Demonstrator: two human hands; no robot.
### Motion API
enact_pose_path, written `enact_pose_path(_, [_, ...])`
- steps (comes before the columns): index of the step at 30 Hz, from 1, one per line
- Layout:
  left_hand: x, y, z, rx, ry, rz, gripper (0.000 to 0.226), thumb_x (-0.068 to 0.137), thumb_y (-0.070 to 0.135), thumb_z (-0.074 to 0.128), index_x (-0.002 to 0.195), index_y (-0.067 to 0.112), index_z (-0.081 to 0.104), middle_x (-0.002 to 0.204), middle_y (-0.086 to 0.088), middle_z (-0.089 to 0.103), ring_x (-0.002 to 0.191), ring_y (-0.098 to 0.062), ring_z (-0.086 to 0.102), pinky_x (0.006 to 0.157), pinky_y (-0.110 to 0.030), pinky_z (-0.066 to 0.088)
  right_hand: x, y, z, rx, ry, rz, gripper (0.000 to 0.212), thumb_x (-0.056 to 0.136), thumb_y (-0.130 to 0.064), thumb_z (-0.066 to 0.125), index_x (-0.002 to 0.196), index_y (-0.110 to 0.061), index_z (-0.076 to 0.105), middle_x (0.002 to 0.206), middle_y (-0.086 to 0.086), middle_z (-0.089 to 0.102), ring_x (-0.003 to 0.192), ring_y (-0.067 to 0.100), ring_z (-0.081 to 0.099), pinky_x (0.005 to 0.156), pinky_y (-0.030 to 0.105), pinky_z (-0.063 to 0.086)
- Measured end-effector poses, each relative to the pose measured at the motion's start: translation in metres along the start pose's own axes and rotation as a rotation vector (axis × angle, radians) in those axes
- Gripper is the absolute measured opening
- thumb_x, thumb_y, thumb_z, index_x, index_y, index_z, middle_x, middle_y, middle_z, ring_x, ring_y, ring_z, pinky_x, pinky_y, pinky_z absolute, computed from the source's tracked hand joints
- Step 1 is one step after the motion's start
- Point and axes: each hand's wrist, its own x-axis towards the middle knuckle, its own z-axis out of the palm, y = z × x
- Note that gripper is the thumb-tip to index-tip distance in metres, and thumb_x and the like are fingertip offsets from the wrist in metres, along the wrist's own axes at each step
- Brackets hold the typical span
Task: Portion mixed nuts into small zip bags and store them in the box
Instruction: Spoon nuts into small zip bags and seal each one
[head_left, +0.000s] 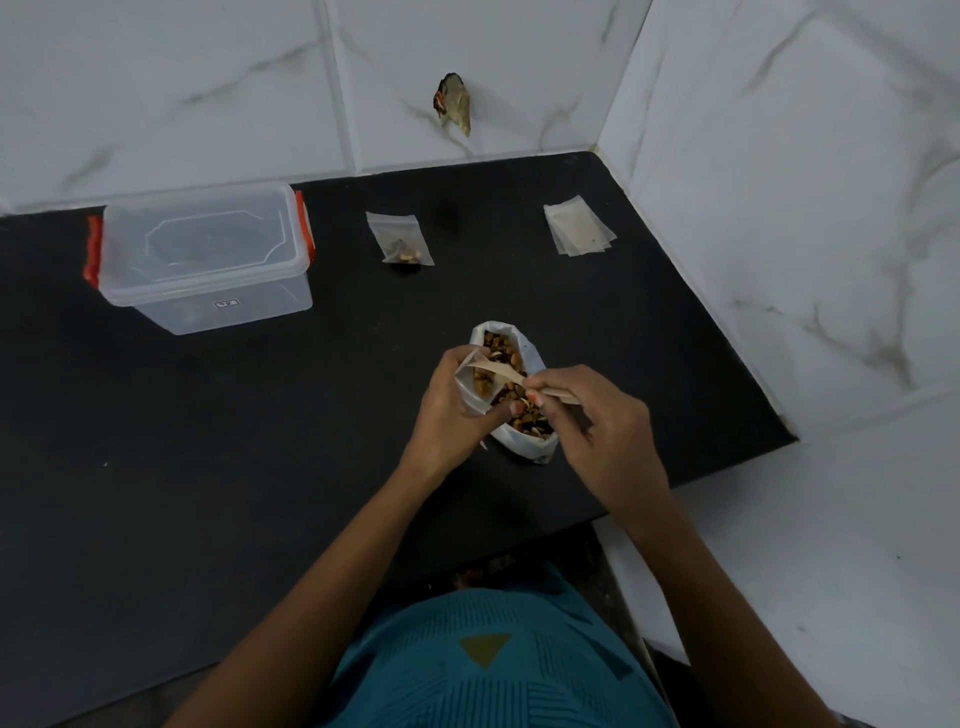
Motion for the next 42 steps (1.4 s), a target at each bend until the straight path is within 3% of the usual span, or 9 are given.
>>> enact_pose_path(5, [0.001,0.002,0.000,0.010,0.020,0.003,0.056,0.073,0.007,0.076,0.117,0.020,0.045,0.116,0.005,0.052,0.112,-0.010,0.050,0.090,-0.020,0.045,-0.002,-0.003,-0.001,0.043,0.062,0.066,0.020,0.085,-0.012,0.053,0.097,0.000,0.064,0.093,-0.002,0.062,0.089,0.003,0.060,0.076,0.014,0.051])
enact_pose_path(9, [0.000,0.002,0.000,-0.002,0.010,0.004,0.056,0.074,0.006,0.075,0.118,0.021,0.044,0.118,0.006,0.051,0.115,-0.007,0.047,0.093,-0.020,0.042,0.000,-0.007,-0.005,0.252,0.158,0.366,0.011,0.087,-0.014,0.056,0.095,-0.019,0.062,0.084,-0.009,0.064,0.074,-0.001,0.062,0.068,0.014,0.051])
enact_pose_path(12, [0.001,0.003,0.000,0.024,0.008,0.004,0.057,0.074,0.006,0.075,0.117,0.024,0.043,0.121,0.005,0.050,0.117,-0.008,0.045,0.091,-0.017,0.040,0.002,-0.005,-0.008,0.385,0.247,0.532,0.015,0.089,-0.006,0.055,0.090,-0.019,0.062,0.074,-0.002,0.064,0.067,0.004,0.062,0.064,0.016,0.051])
enact_pose_path(22, [-0.003,0.002,-0.007,0.046,0.030,0.023,0.054,0.073,0.008,0.076,0.114,0.025,0.044,0.110,0.017,0.049,0.106,0.000,0.048,0.087,-0.015,0.042,-0.002,0.005,-0.014,0.460,0.354,0.636,0.013,0.090,-0.006,0.052,0.091,-0.013,0.063,0.072,-0.004,0.066,0.067,0.005,0.062,0.061,0.016,0.051])
enact_pose_path(25, [-0.007,-0.005,-0.013,0.089,0.064,0.078,0.058,0.070,0.022,0.079,0.110,0.042,0.044,0.117,0.019,0.047,0.116,-0.007,0.045,0.095,-0.029,0.043,-0.007,0.016,-0.017,0.417,0.387,0.678,0.013,0.091,-0.007,0.051,0.091,-0.013,0.063,0.077,0.002,0.063,0.067,0.004,0.062,0.061,0.016,0.051])
enact_pose_path(29, [-0.011,-0.009,-0.016,0.173,0.075,0.116,0.054,0.061,0.047,0.071,0.108,0.050,0.043,0.117,0.032,0.043,0.117,-0.005,0.043,0.097,-0.034,0.042,-0.021,0.033,-0.006,0.270,0.306,0.723,0.011,0.090,-0.007,0.054,0.096,-0.004,0.063,0.075,-0.002,0.062,0.064,-0.002,0.060,0.060,0.012,0.049])
enact_pose_path(32, [-0.009,-0.012,-0.014,0.116,0.088,0.083,0.053,0.065,0.034,0.078,0.106,0.045,0.045,0.113,0.010,0.053,0.110,-0.010,0.051,0.092,-0.031,0.046,-0.030,0.041,0.004,0.149,0.197,0.691,0.011,0.090,-0.006,0.055,0.097,-0.006,0.063,0.077,-0.007,0.061,0.067,-0.006,0.059,0.065,0.010,0.049])
enact_pose_path(35, [-0.009,-0.016,-0.012,0.086,0.078,0.043,0.050,0.072,0.014,0.077,0.105,0.036,0.047,0.106,0.012,0.054,0.103,-0.005,0.055,0.086,-0.023,0.047,-0.034,0.046,0.014,0.061,0.090,0.606,0.015,0.089,-0.004,0.056,0.101,-0.004,0.064,0.088,-0.002,0.063,0.077,0.000,0.060,0.072,0.011,0.049])
enact_pose_path(42, [-0.009,-0.023,-0.007,0.150,-0.010,-0.177,0.048,0.076,0.014,0.074,0.112,0.026,0.043,0.103,0.014,0.051,0.097,-0.001,0.051,0.072,-0.013,0.043,-0.037,0.052,0.026,0.033,0.038,0.575,0.017,0.087,0.001,0.057,0.102,0.001,0.065,0.093,0.000,0.062,0.085,0.009,0.060,0.074,0.006,0.047])
